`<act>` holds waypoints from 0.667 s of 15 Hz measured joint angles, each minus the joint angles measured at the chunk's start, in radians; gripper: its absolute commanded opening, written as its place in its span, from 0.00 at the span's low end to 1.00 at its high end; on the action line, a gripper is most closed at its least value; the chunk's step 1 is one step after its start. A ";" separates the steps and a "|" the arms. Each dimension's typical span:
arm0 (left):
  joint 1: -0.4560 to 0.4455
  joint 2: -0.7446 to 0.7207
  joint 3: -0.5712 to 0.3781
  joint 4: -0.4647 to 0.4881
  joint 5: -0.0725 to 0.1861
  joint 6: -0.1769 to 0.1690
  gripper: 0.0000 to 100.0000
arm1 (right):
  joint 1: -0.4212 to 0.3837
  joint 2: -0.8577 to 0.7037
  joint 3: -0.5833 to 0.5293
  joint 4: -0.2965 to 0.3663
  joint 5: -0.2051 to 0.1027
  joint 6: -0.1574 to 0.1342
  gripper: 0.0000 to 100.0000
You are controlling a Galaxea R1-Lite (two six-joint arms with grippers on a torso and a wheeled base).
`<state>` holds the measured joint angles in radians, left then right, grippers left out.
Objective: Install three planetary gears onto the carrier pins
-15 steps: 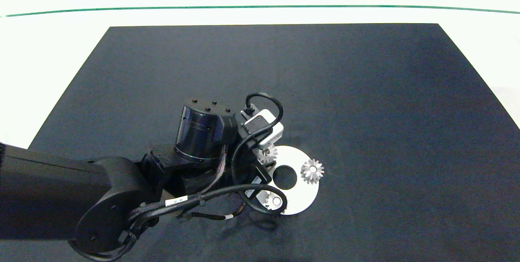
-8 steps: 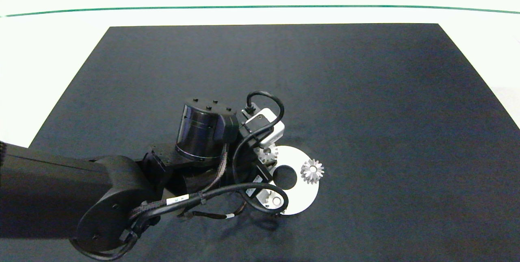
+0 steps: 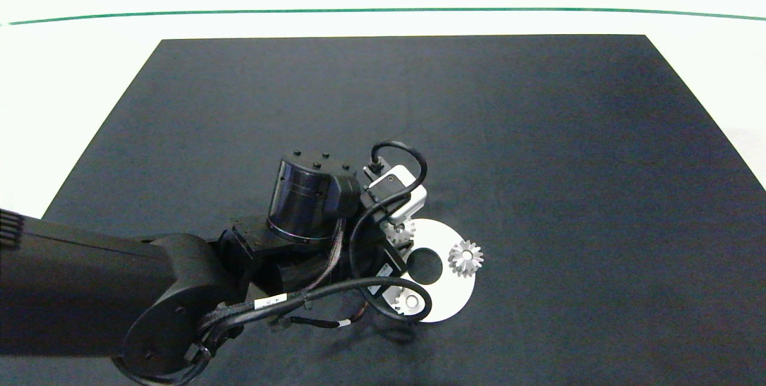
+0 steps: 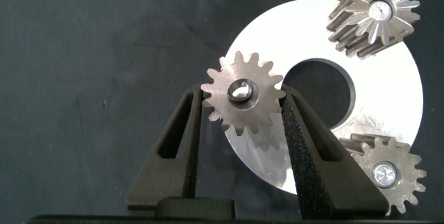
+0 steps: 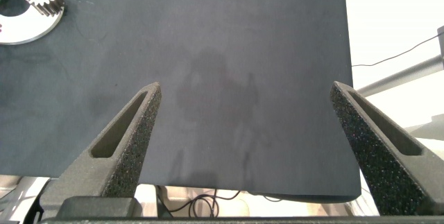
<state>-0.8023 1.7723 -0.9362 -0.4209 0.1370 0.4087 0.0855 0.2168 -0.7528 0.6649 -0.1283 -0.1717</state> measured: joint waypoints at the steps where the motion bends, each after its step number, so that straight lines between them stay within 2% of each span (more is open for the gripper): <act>1: -0.001 0.002 0.000 0.000 0.000 0.000 0.07 | 0.000 0.000 0.000 0.000 0.000 0.000 1.00; 4: -0.004 0.004 -0.003 0.001 0.000 -0.001 0.07 | 0.000 0.000 0.001 0.000 -0.001 0.000 1.00; 5: -0.004 0.004 -0.003 0.001 0.000 -0.001 1.00 | 0.000 0.000 0.001 0.000 -0.001 0.000 1.00; 10: -0.003 0.005 -0.003 0.005 -0.001 -0.005 1.00 | 0.000 0.000 0.001 0.000 -0.001 0.000 1.00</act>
<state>-0.8053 1.7777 -0.9396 -0.4162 0.1360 0.4040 0.0851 0.2168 -0.7513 0.6647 -0.1289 -0.1721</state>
